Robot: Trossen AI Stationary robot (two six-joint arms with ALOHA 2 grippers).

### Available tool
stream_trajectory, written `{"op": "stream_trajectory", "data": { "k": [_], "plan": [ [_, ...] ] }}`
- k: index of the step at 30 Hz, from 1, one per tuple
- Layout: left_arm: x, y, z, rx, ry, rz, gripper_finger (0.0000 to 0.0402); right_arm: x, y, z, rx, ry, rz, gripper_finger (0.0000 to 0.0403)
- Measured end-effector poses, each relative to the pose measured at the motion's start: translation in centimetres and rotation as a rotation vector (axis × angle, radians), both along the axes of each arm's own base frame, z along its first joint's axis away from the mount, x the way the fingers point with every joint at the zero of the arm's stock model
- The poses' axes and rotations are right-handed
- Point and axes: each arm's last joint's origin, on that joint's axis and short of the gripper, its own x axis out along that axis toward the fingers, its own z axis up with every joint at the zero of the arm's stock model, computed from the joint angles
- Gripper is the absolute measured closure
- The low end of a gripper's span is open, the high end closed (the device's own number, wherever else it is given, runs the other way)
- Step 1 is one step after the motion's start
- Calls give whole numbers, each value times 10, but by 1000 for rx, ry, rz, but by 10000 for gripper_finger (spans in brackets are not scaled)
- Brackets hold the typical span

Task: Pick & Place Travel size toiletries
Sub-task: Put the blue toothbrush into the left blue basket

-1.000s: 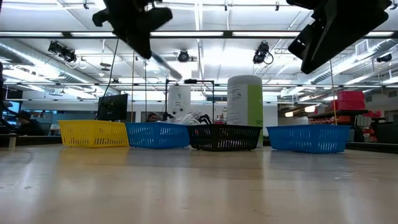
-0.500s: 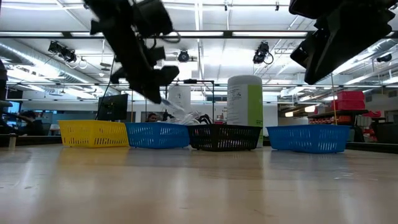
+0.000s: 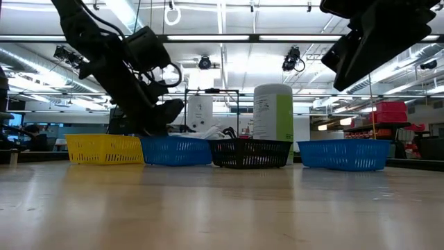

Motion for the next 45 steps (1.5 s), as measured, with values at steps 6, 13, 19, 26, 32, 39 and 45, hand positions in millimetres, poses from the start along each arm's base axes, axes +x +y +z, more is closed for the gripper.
{"op": "stream_trajectory", "data": {
  "k": [6, 13, 19, 26, 32, 39, 45],
  "plan": [
    [0, 2, 0, 21, 31, -23, 302, 1, 0, 1, -10, -13, -12, 281],
    [2, 0, 2, 3, 19, -44, 255, 2, -1, 1, -32, -33, -35, 255],
    [14, -5, 15, 61, 26, -106, 233, 4, -1, -1, -37, -34, -54, 223],
    [31, -13, 36, 164, 37, -174, 231, 10, 2, -8, -34, -39, -54, 192],
    [32, -17, 36, 116, 34, -205, 241, 13, 4, -10, -28, -51, -54, 177],
    [21, -9, 28, 55, 98, -97, 322, 13, 4, -9, -22, -62, -54, 174],
    [20, 2, 26, -24, 88, -102, 393, 14, 4, -9, -20, -65, -53, 186]
  ]
}}
